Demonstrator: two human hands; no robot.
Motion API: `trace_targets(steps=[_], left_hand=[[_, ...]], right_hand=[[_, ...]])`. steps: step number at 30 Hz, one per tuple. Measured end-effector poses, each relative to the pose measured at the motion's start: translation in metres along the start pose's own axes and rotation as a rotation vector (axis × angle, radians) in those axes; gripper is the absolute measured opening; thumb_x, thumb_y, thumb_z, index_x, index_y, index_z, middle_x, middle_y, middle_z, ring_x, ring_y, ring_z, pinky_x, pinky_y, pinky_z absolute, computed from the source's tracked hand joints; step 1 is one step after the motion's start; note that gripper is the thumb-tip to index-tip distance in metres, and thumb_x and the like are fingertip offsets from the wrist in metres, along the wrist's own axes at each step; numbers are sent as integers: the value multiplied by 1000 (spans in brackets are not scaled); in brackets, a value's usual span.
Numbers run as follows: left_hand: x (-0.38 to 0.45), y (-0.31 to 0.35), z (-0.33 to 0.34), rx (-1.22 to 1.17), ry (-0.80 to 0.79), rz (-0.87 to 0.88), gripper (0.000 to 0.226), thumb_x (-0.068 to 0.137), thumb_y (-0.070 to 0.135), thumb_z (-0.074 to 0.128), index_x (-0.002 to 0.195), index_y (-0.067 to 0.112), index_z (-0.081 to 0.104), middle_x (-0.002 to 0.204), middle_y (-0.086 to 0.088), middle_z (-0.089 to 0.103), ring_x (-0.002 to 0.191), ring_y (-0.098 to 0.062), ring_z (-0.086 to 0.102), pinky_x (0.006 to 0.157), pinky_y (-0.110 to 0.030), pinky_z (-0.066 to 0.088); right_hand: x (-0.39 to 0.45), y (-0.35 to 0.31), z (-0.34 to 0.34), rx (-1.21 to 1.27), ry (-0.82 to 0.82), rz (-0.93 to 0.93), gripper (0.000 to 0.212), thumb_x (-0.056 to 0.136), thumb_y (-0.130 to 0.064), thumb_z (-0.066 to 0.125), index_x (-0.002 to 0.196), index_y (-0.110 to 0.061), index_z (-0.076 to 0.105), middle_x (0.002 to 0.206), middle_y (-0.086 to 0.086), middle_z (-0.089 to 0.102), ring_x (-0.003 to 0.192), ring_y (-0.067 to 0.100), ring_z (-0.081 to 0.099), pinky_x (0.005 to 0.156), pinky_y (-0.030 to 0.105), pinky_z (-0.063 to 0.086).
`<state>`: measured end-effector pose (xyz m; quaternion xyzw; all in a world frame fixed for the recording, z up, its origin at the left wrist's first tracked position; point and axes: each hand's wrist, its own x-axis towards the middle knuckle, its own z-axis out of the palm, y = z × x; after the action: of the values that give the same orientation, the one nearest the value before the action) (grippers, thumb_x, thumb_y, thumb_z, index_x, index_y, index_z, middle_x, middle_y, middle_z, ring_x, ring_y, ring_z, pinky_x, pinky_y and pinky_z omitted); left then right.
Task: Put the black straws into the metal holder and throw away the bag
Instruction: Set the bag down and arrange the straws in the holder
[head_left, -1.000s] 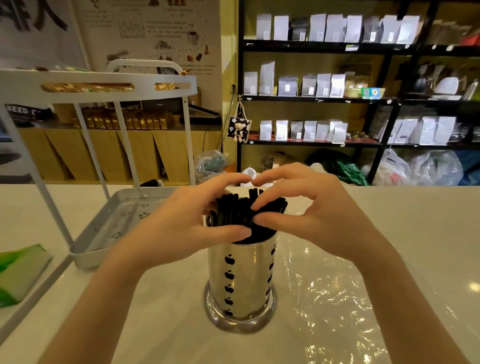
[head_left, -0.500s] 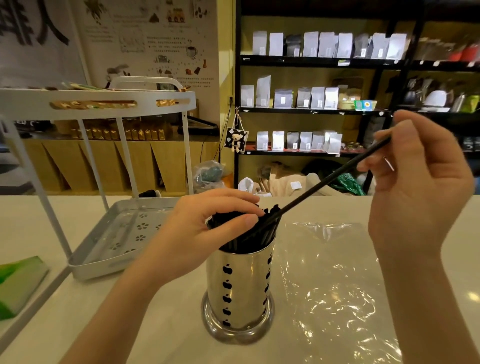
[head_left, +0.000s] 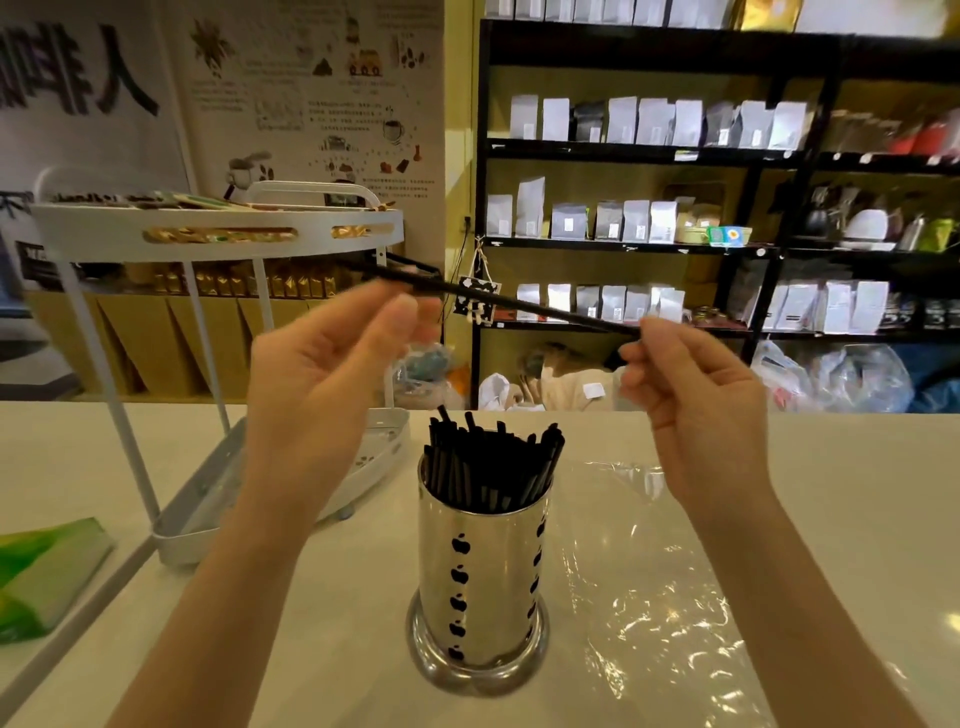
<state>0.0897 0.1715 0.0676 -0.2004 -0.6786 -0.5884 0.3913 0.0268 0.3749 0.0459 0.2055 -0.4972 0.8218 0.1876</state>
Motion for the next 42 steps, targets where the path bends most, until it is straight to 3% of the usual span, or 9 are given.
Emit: trace_targets(steps=[6,11,13,19,23,27,30,36,42], left_hand=[[23,6,-2,-174,133,-30,23,84,22,52,105,17,59,77,11,74,81,-10,70,72,-21,55],[27,5,1,-92,100,51,47,87,8,52,131,11,37,74,11,74,76,-11,71,72,-25,56],[25,4,1,-16,79,104,55,86,8,54,135,11,30,75,12,74,76,-12,71,73,-26,56],[14,-1,2,133,-16,120,48,82,10,58,127,11,40,88,5,69,75,-11,71,73,-23,56],[3,-9,6,227,-142,72,46,76,27,57,120,25,44,89,3,69,75,-8,70,73,-26,57],[-7,-22,8,354,-241,72,35,76,30,57,110,27,51,87,0,71,82,-5,67,75,-16,54],[-15,-31,7,436,-303,95,26,79,33,50,102,25,58,89,7,67,93,-2,60,77,-8,49],[-30,-42,6,472,-329,112,26,81,40,44,94,29,64,91,20,63,99,14,53,88,-16,48],[-24,-31,8,449,-340,70,32,76,48,46,103,36,58,101,32,54,109,8,49,92,-20,43]], right_hand=[[-15,9,3,-390,-342,-18,10,67,-18,69,74,-21,75,62,-7,72,59,6,65,59,16,53],[-21,14,-3,-605,-379,-154,9,72,-33,70,80,-30,72,92,-11,70,91,9,63,76,17,51],[-20,13,-8,-612,-362,-162,8,76,-28,67,83,-30,71,93,-9,69,94,10,62,77,17,49],[-26,16,-16,-695,-513,-119,24,70,-37,66,94,-34,67,105,-14,64,100,11,58,79,17,48],[-31,24,-14,-817,-564,-171,26,70,-40,66,94,-33,66,99,-16,63,92,11,57,74,14,45],[-33,27,-13,-792,-559,-169,19,74,-39,63,91,-34,66,100,-13,62,86,9,59,71,12,44],[-34,29,-11,-773,-561,-161,21,75,-37,61,92,-28,69,96,-11,65,84,7,61,71,14,45],[-37,29,-4,-746,-548,-166,13,76,-38,59,87,-40,65,82,-21,69,79,3,61,70,18,49],[-23,6,10,-699,-471,-283,25,83,-9,64,94,-31,64,79,-17,67,76,5,64,70,17,53]])
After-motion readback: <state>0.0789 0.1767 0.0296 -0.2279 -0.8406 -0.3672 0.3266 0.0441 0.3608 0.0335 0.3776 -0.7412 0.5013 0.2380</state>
